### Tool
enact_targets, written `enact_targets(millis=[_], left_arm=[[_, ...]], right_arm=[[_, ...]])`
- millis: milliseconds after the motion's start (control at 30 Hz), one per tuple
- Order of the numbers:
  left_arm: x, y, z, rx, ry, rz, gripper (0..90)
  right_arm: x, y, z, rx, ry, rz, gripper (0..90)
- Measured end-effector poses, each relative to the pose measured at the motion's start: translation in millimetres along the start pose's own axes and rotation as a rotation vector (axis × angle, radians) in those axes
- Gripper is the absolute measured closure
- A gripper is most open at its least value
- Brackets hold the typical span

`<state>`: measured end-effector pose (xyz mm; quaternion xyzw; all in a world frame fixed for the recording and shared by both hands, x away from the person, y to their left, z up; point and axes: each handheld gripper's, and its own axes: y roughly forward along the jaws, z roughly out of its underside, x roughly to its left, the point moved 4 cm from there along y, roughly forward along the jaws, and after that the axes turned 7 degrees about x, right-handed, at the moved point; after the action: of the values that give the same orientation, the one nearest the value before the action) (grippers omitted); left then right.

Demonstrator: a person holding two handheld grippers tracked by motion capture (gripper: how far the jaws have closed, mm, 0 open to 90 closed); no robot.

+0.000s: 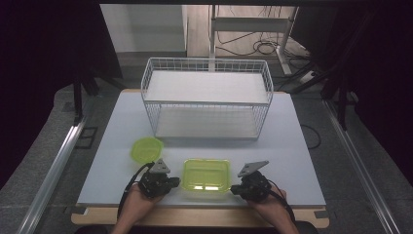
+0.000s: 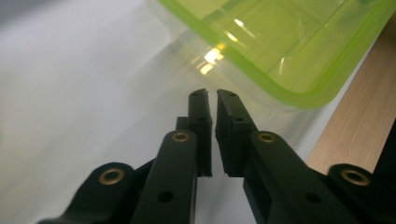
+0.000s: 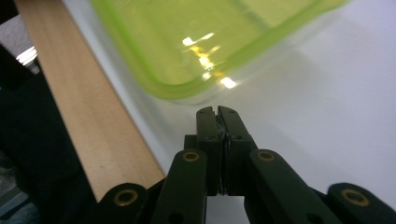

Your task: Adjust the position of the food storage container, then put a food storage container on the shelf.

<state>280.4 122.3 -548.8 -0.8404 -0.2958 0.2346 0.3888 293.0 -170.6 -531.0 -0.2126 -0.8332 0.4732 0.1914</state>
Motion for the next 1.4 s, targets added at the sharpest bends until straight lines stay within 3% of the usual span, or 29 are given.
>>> enact_targets(millis=[133,233,333,433,533,633,733,833,1067,1133,1267,1400], left_arm=[[3.3,-16.6,2.4,-0.023,-0.014,-0.015,77.2],[1.1,-28.8,5.7,-0.045,-0.010,-0.015,65.8],[-1.5,-35.5,14.3,-0.067,-0.020,-0.019,59.3],[-2.1,-37.2,20.6,-0.091,-0.029,-0.019,48.9],[-3.1,-33.4,20.1,-0.101,0.007,-0.047,36.7],[-4.0,-26.7,22.2,-0.094,0.034,-0.048,28.1],[-3.6,-22.3,24.1,-0.061,0.060,-0.069,22.2],[-3.7,-22.3,24.2,-0.060,0.059,-0.073,19.7],[-0.4,-23.5,23.5,-0.112,0.037,-0.050,13.8],[-0.3,-22.9,23.2,-0.104,0.032,-0.060,12.2],[-3.1,-24.7,20.1,-0.094,0.015,-0.053,12.2],[-6.5,-26.2,15.8,-0.087,-0.008,-0.047,10.8]], right_arm=[[-11.8,-15.1,-2.3,-0.051,0.024,0.043,82.8],[-15.6,-25.9,-8.7,-0.101,0.052,0.054,76.2],[-14.5,-34.4,-14.8,-0.178,0.067,0.040,65.0],[-12.0,-37.4,-14.7,-0.216,0.072,0.041,52.5],[-11.2,-37.1,-9.4,-0.241,0.068,0.065,39.8],[-11.6,-36.5,-3.8,-0.284,0.059,0.100,29.2],[-11.9,-34.2,0.6,-0.307,0.044,0.117,20.8],[-11.9,-30.2,3.6,-0.299,0.037,0.119,18.4],[-11.7,-25.5,4.7,-0.286,0.049,0.116,17.3],[-11.6,-26.1,4.5,-0.285,0.062,0.125,17.2],[-12.2,-29.8,3.1,-0.301,0.109,0.100,17.4],[-11.9,-31.4,2.5,-0.281,0.138,0.077,19.7]])
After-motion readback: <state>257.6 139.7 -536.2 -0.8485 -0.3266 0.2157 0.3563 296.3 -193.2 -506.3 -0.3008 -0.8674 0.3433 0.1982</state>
